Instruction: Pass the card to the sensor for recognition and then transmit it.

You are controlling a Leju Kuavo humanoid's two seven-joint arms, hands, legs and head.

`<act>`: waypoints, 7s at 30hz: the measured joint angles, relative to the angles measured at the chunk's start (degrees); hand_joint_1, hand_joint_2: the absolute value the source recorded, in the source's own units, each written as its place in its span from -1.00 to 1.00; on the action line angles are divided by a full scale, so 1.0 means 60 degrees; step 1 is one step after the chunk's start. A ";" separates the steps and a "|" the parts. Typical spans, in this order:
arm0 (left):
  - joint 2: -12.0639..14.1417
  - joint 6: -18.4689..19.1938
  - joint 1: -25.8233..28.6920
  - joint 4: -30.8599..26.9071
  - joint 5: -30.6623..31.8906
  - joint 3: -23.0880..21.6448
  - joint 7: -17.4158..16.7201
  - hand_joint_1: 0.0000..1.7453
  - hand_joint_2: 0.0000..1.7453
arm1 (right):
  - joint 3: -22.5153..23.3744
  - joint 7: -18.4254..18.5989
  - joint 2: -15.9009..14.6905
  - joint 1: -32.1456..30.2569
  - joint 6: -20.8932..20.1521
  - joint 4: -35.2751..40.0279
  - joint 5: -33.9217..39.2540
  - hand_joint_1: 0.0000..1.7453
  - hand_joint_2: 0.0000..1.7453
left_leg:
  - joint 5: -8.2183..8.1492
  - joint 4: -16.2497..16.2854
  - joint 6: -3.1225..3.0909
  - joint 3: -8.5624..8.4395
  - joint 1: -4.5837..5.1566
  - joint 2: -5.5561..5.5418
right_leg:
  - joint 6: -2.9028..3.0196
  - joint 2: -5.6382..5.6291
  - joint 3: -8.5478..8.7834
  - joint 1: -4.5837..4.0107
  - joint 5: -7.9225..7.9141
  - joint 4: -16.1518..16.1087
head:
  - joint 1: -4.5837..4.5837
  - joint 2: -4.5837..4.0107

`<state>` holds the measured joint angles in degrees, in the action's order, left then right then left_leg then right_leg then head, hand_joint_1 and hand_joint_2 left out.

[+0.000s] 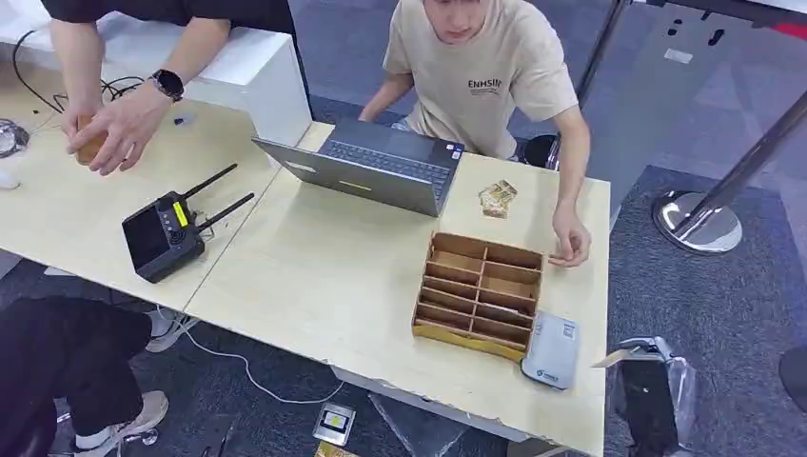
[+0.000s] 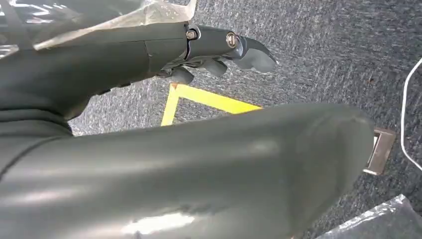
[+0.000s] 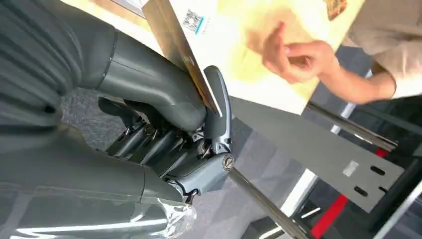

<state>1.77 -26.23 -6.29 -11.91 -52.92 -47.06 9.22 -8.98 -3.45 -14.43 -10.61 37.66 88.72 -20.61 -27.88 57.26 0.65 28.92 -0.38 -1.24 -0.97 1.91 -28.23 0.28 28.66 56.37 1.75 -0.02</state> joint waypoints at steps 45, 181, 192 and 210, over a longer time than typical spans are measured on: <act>-0.0149 0.0102 -0.0256 -0.0004 0.0361 0.0029 -0.0306 -1.00 -1.00 | -0.1862 0.1228 0.0281 0.1501 0.0328 -0.4047 -0.4401 1.00 1.00 | 0.0000 0.0001 0.0000 -0.0003 0.0000 0.0005 | 0.0000 -0.0005 -0.0002 0.0000 -0.0001 0.0000 | 0.0000 0.0000; -0.0135 0.0565 -0.0520 0.0015 0.1552 -0.0474 -0.0616 -1.00 -1.00 | -0.3177 0.1454 -0.1960 0.5022 -0.3271 0.1031 -0.6557 1.00 1.00 | 0.0014 0.0001 0.0002 0.0010 0.0000 0.0012 | 0.0008 -0.0015 -0.0017 -0.0001 -0.0023 0.0008 | 0.0000 0.0000; -0.0146 0.0557 -0.0537 0.0015 0.1592 -0.0554 -0.0616 -1.00 -1.00 | -0.3231 0.1388 -0.1960 0.4986 -0.3337 0.0954 -0.6462 1.00 1.00 | 0.0014 0.0001 0.0002 0.0009 0.0000 0.0013 | 0.0007 -0.0015 -0.0016 -0.0001 -0.0023 0.0008 | 0.0000 0.0000; -0.0157 0.0324 -0.0260 0.0015 0.1035 -0.0554 -0.0150 -1.00 -1.00 | -0.2103 0.0525 -0.1858 0.3066 -0.3726 0.2265 0.0119 1.00 1.00 | 0.0010 0.0001 0.0004 0.0011 -0.0001 0.0012 | 0.0010 -0.0015 -0.0020 -0.0001 -0.0020 0.0005 | 0.0000 0.0000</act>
<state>0.83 -24.28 -7.85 -11.82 -46.71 -50.38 8.33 -21.60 -0.30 -25.57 7.79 15.30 102.31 -19.90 -27.82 57.27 0.68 28.98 -0.39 -1.17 -0.91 1.82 -28.35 0.28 28.54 56.41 1.75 -0.02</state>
